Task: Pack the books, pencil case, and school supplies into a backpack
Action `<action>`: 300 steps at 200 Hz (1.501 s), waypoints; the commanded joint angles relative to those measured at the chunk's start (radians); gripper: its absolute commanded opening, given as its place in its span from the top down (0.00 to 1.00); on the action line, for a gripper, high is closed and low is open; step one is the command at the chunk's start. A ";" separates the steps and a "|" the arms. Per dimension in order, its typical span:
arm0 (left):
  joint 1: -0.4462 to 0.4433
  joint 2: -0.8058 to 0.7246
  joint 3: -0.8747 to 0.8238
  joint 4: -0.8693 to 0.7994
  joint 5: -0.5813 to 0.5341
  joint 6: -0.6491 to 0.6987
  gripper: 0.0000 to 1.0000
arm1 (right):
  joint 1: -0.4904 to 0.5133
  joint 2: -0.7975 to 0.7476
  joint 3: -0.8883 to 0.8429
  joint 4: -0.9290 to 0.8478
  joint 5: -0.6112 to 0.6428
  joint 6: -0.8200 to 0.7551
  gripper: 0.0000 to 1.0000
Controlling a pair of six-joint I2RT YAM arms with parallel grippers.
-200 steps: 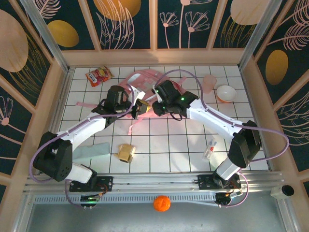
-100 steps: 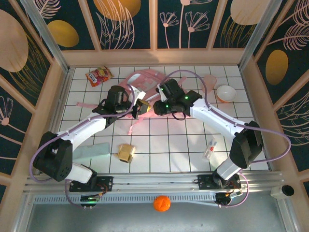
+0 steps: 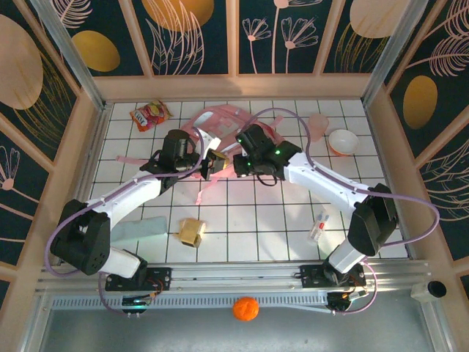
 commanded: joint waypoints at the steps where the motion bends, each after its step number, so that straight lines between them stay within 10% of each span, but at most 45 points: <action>1: 0.003 -0.015 0.031 0.095 0.029 -0.042 1.00 | 0.001 -0.052 -0.042 -0.022 0.108 0.082 0.91; 54: 0.003 -0.007 0.032 0.112 0.029 -0.063 1.00 | 0.019 -0.148 -0.100 0.006 0.090 0.129 0.64; 199: 0.003 -0.009 0.003 0.235 0.151 -0.413 1.00 | 0.063 -0.019 -0.072 0.164 0.287 0.239 0.55; 300: 0.003 -0.017 0.015 0.125 0.073 -0.305 1.00 | -0.001 -0.112 -0.111 0.069 0.349 0.240 1.00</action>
